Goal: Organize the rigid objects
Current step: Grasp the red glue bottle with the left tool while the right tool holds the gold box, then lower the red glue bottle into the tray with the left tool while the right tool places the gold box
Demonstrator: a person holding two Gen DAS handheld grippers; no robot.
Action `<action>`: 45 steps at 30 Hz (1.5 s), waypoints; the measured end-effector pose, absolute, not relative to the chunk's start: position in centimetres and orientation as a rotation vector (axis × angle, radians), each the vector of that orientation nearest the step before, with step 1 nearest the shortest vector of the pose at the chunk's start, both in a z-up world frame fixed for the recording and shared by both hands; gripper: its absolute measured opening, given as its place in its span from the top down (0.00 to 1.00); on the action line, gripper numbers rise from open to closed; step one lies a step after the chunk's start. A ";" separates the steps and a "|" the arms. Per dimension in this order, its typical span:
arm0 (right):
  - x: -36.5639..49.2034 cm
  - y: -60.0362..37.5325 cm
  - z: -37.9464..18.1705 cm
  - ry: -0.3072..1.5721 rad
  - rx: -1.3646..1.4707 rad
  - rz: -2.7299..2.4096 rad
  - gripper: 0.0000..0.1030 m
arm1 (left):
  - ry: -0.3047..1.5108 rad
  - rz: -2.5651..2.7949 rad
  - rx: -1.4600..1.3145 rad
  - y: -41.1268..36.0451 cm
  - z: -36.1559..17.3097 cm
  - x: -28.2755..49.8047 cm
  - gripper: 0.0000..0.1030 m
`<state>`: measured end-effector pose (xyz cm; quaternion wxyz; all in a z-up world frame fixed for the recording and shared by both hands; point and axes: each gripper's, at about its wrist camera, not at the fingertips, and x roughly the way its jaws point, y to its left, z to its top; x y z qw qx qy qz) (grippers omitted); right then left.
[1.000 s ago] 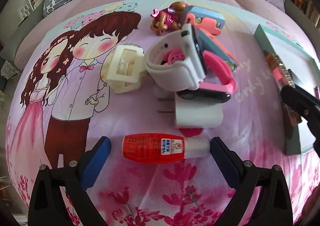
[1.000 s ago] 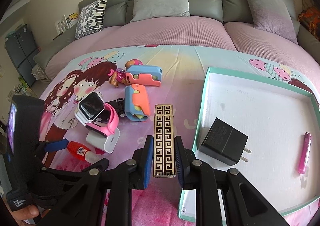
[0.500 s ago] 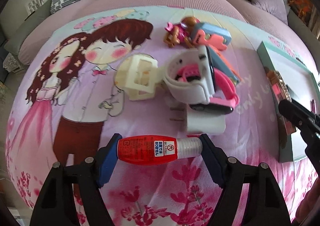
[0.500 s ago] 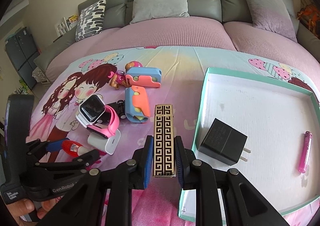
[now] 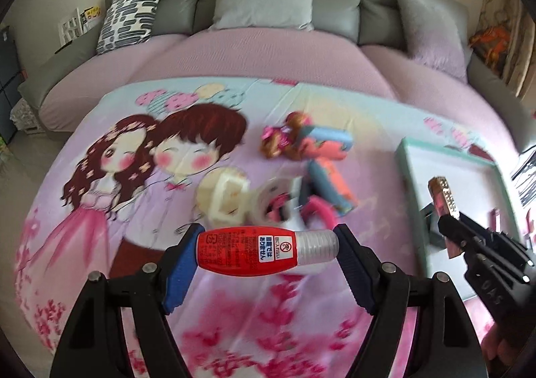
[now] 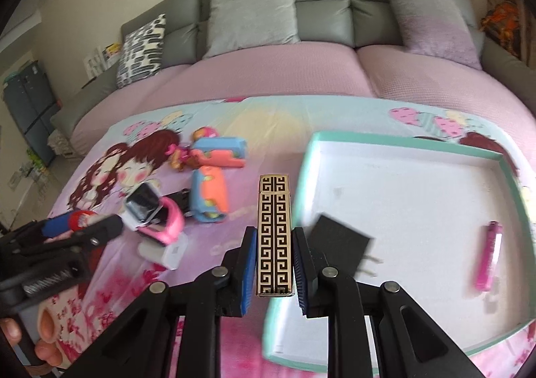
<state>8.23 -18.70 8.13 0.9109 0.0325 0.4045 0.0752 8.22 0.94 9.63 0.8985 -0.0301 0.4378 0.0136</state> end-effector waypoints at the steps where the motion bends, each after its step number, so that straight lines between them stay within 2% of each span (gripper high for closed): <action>1: 8.2 -19.4 8.2 0.831 0.061 0.131 0.78 | 0.898 0.021 -0.061 0.5 9.8 8.3 0.24; 19: 7.0 -32.2 9.7 0.809 0.166 -0.168 0.78 | 0.775 -0.219 -0.052 -12.6 11.1 9.2 0.24; 25: 6.6 -34.7 9.6 0.808 0.217 -0.205 0.78 | 0.810 -0.311 0.027 -17.1 9.8 8.8 0.24; 37: 8.1 -34.2 6.3 0.907 0.218 -0.149 0.78 | 0.938 -0.300 0.067 -18.9 6.1 9.7 0.23; 45: 8.8 -33.7 5.0 0.954 0.202 -0.142 0.78 | 0.927 -0.254 0.127 -18.9 5.3 9.9 0.23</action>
